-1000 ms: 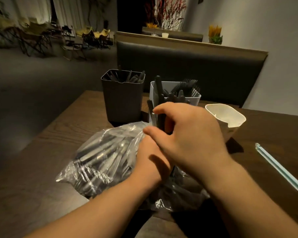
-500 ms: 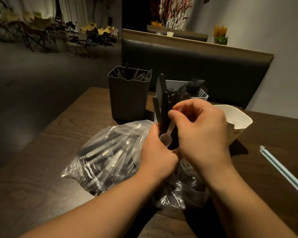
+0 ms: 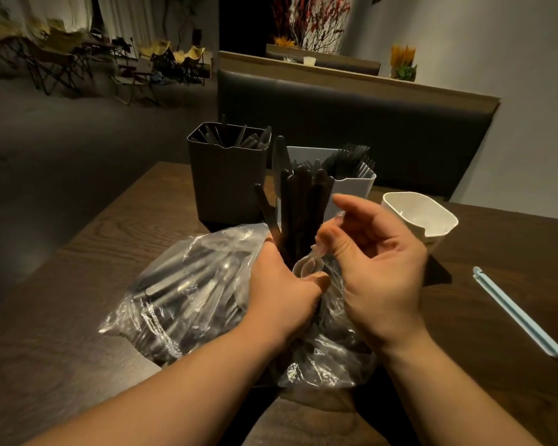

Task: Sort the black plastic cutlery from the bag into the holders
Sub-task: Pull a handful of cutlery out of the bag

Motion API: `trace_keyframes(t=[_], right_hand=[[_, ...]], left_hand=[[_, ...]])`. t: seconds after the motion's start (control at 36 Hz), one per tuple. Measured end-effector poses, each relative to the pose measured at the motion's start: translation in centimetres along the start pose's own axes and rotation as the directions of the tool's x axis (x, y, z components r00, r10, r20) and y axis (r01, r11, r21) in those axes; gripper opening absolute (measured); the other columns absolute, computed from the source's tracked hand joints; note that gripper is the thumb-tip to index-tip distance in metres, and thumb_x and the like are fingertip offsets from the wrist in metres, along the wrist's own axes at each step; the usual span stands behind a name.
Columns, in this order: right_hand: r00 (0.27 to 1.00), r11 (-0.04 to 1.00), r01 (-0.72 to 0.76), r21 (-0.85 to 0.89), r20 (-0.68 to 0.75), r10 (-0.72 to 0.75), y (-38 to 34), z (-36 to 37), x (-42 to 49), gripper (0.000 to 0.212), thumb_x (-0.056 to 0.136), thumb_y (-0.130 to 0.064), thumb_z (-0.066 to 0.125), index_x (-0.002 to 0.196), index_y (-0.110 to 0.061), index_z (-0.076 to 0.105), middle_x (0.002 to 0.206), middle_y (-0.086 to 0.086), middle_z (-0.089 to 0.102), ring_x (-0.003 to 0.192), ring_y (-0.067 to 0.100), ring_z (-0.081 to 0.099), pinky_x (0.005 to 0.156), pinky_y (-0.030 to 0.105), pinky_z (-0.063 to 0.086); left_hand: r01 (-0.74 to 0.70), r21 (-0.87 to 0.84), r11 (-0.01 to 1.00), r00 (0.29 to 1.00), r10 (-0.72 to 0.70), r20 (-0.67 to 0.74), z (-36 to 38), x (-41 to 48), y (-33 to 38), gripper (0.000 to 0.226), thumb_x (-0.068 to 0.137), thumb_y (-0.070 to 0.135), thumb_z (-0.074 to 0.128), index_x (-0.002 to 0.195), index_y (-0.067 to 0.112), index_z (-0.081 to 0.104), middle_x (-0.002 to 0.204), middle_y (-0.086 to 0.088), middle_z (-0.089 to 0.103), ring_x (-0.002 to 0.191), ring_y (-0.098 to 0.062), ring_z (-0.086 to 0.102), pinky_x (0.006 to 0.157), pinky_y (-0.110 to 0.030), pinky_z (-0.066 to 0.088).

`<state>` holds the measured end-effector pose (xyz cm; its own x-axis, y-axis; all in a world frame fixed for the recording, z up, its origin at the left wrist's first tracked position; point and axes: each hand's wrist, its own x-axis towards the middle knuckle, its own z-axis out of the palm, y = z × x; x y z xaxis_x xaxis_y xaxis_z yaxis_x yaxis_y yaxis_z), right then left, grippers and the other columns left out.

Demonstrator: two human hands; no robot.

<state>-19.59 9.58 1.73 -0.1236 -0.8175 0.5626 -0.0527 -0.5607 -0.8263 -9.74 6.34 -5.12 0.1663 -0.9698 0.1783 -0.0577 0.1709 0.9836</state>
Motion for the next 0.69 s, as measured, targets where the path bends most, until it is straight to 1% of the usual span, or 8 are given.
trace_keyframes(t=[0.11,0.19,0.28,0.39,0.47,0.53,0.64,0.69], right_hand=[[0.997,0.997,-0.005,-0.082,0.082,0.012,0.8,-0.4,-0.2,0.024,0.086,-0.004,0.073,0.103,-0.021,0.072,0.093,-0.002,0.074,0.088,0.012,0.072,0.077,0.024,0.058],[0.967,0.941,0.164,-0.298,0.238,-0.093,2.0,-1.0,-0.3,0.018,0.085,-0.006,0.071,0.100,-0.016,0.073,0.097,-0.004,0.070,0.096,0.016,0.068,0.084,0.032,0.056],[0.935,0.891,0.249,-0.380,0.333,-0.120,3.0,-0.9,-0.5,0.013,0.084,-0.006,0.070,0.092,-0.016,0.074,0.094,-0.006,0.068,0.095,0.013,0.065,0.082,0.035,0.054],[0.972,0.951,0.119,-0.286,0.229,-0.053,2.8,-0.7,-0.6,0.012,0.088,-0.009,0.063,0.092,-0.016,0.070,0.090,-0.008,0.068,0.093,0.016,0.067,0.082,0.034,0.056],[0.990,0.994,0.033,-0.106,0.141,-0.018,2.0,-0.6,-0.1,0.016,0.092,0.002,0.060,0.093,-0.012,0.067,0.089,0.002,0.071,0.090,0.016,0.071,0.080,0.027,0.057],[0.998,0.999,-0.038,-0.015,0.057,0.038,1.2,-1.2,0.8,0.021,0.094,0.008,0.058,0.092,-0.012,0.065,0.083,0.004,0.071,0.080,0.015,0.071,0.072,0.023,0.057],[0.965,0.961,-0.259,0.095,-0.019,0.262,-0.8,-3.4,2.6,0.014,0.091,0.000,0.059,0.095,-0.010,0.069,0.077,0.006,0.072,0.064,0.017,0.070,0.056,0.024,0.057],[0.952,0.952,-0.300,0.054,-0.049,0.302,-1.6,-5.0,3.4,0.014,0.091,-0.003,0.061,0.099,-0.010,0.071,0.075,0.006,0.073,0.062,0.015,0.069,0.054,0.021,0.056]], left_hand=[[0.021,-0.058,0.998,1.000,-0.021,0.003,0.1,0.1,-0.1,0.065,0.069,0.010,0.083,0.125,0.032,0.059,0.115,0.003,0.072,0.106,-0.013,0.071,0.091,-0.040,0.059],[-0.022,-0.057,0.998,1.000,0.021,-0.021,0.0,-0.2,0.6,0.047,0.070,0.029,0.077,0.114,0.027,0.062,0.102,0.005,0.072,0.094,-0.005,0.070,0.082,-0.023,0.057],[-0.046,-0.059,0.997,0.999,0.044,-0.031,-0.1,-0.2,0.9,0.038,0.073,0.017,0.074,0.109,0.018,0.062,0.090,0.004,0.069,0.083,-0.003,0.066,0.069,-0.012,0.050],[-0.025,-0.027,0.999,1.000,0.025,-0.009,-0.3,0.0,0.7,0.047,0.066,0.015,0.078,0.110,0.022,0.062,0.097,0.000,0.073,0.092,-0.014,0.072,0.083,-0.040,0.060],[-0.018,-0.056,0.998,1.000,0.019,0.013,-0.3,0.1,0.8,0.052,0.059,0.014,0.079,0.109,0.018,0.063,0.097,-0.004,0.075,0.093,-0.018,0.073,0.085,-0.049,0.059],[0.003,-0.081,0.997,0.999,0.000,0.034,-0.3,0.1,1.1,0.051,0.057,0.015,0.078,0.106,0.018,0.062,0.096,-0.005,0.075,0.092,-0.020,0.073,0.083,-0.048,0.060],[0.009,-0.133,0.991,0.995,0.005,0.103,-0.5,-0.1,1.4,0.042,0.072,-0.012,0.074,0.098,0.019,0.062,0.086,0.001,0.075,0.084,-0.013,0.073,0.070,-0.024,0.055],[0.019,-0.171,0.985,0.990,0.005,0.139,-0.7,-0.2,1.7,0.039,0.071,-0.013,0.075,0.099,0.013,0.063,0.085,0.000,0.075,0.081,-0.012,0.073,0.066,-0.020,0.054]])
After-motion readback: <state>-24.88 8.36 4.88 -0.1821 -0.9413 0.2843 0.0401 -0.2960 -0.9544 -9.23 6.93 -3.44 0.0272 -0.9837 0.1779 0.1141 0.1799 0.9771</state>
